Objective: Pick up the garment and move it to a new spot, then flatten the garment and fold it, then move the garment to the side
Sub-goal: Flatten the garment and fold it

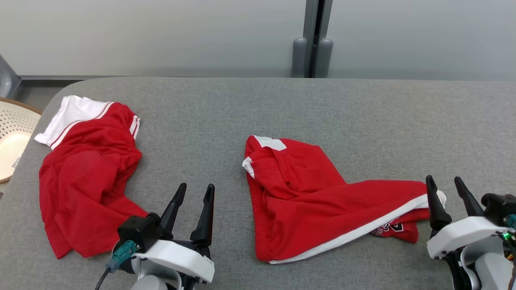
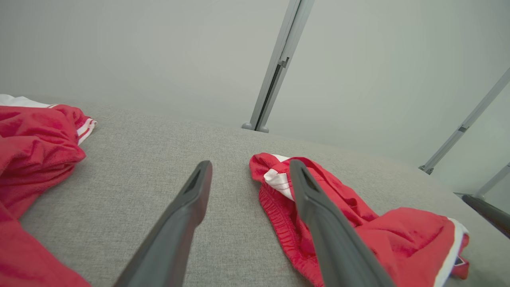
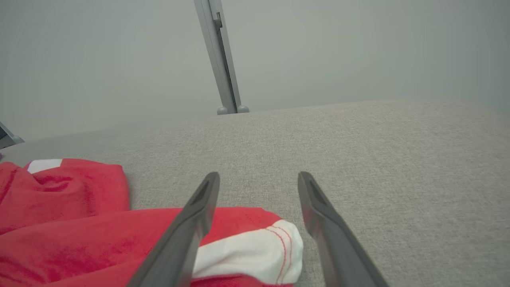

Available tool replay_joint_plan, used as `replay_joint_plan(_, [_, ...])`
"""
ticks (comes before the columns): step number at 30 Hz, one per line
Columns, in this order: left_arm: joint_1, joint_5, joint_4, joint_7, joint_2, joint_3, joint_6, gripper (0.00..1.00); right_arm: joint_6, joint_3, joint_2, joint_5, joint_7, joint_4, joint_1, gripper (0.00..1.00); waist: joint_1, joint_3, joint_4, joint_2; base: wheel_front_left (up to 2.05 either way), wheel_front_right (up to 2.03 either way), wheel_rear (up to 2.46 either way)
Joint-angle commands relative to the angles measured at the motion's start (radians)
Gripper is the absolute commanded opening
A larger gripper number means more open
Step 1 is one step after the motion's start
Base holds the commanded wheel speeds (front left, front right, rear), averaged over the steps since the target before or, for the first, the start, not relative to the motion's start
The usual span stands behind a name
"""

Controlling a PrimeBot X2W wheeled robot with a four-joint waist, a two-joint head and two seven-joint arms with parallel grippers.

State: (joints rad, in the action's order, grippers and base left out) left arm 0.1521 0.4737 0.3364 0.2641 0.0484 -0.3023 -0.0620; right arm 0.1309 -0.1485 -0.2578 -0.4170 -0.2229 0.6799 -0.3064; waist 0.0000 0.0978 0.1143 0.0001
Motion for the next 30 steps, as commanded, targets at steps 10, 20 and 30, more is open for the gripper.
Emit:
replay_joint_plan(10, [-0.055,-0.034,-0.002,0.0,0.004,-0.002,-0.025,1.0,0.0,0.036,0.037,0.04,-0.044,-0.3,0.183,1.0,0.0,-0.058,0.006,-0.0001,0.0,0.0,0.0])
replay_joint_plan(20, [-0.09,-0.044,0.096,0.0,0.01,-0.096,-0.066,1.0,0.0,0.088,0.082,0.101,-0.044,-0.426,0.28,1.0,0.0,-0.049,-0.003,-0.0001,0.0,0.0,0.0])
replay_joint_plan(30, [-0.006,0.089,0.189,0.0,0.097,-0.406,-0.068,1.0,0.0,0.117,0.097,0.11,-0.044,-0.405,0.263,1.0,0.0,-0.022,-0.02,-0.0001,0.0,0.0,0.0])
